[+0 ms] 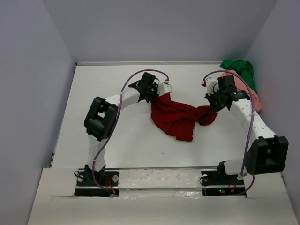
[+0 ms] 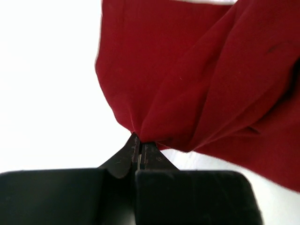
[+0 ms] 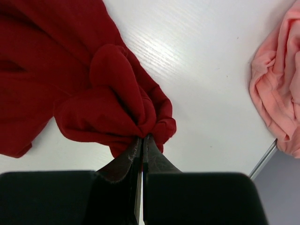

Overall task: Fold and stack the t-shirts
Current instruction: Flatten out the tshirt

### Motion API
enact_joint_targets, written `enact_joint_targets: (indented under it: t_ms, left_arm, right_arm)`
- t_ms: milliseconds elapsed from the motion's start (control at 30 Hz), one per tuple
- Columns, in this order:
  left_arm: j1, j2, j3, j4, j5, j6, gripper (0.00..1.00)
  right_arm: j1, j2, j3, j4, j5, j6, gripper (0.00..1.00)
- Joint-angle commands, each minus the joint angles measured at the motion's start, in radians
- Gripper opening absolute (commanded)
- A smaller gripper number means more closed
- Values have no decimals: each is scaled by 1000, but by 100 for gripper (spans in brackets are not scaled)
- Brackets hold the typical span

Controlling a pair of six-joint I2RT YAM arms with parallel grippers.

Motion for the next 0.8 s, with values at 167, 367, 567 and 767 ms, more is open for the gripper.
enact_joint_targets:
  t_ms: [167,367,567,767]
  left_arm:
    - [70,-539,-141,-95,-39,-117,0]
    - [103,-819,-226,-184,-1,-81,0]
    - [219,-975,-259,-218,84,-74,0]
    - [264,-1089,-304,-213,128,-92,0]
  right_arm:
    - [-8,-65,172,0,-141,13,0]
    - [-8,-149,264,-34,-181,17,0]
    - [-8,-253,278,-23,-252,48,0]
    - [-8,-322,333,-75,-353,46,0]
